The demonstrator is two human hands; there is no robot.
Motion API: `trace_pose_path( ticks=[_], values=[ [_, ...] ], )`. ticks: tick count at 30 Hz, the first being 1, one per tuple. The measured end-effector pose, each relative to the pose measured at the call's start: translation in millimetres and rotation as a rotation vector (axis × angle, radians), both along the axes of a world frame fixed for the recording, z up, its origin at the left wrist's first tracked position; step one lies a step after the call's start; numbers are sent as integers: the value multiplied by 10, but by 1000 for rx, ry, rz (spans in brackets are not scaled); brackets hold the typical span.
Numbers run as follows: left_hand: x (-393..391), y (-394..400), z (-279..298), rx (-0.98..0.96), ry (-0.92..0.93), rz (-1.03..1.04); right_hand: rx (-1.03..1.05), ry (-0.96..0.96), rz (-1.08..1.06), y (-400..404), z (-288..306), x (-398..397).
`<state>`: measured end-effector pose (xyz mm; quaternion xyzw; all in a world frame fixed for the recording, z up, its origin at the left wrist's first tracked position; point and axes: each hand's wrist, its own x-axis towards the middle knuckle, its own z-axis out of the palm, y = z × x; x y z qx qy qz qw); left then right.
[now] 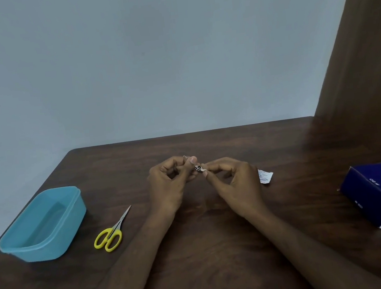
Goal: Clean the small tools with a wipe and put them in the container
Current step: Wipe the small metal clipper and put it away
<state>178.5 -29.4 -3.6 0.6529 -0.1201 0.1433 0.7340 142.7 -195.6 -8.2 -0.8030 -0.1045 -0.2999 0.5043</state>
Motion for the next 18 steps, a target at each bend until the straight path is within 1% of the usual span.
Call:
trace_pose_path(
  ticks=[3,6,8,12,13,16,18],
  values=[
    [-17,-5,7,-3,-7,-23,10,-73,9,15,35,-23],
    [-24,2,17,-4,-16,-24,-17,-8,-69,-15,-10,25],
    [-22,0,17,-9,-11,-24,-20,16,-83,-31,-17,36],
    [-26,-2,5,12,-7,-56,-5,-99,3,3,52,-33],
    [-27,2,2,14,-6,-62,-6,-86,3,-4,56,-37],
    [-29,4,2,12,-5,-56,-45,39,-60,-64,18,15],
    [-33,-2,-2,38,-13,-59,-60,60,-75,-84,-3,35]
  ],
)
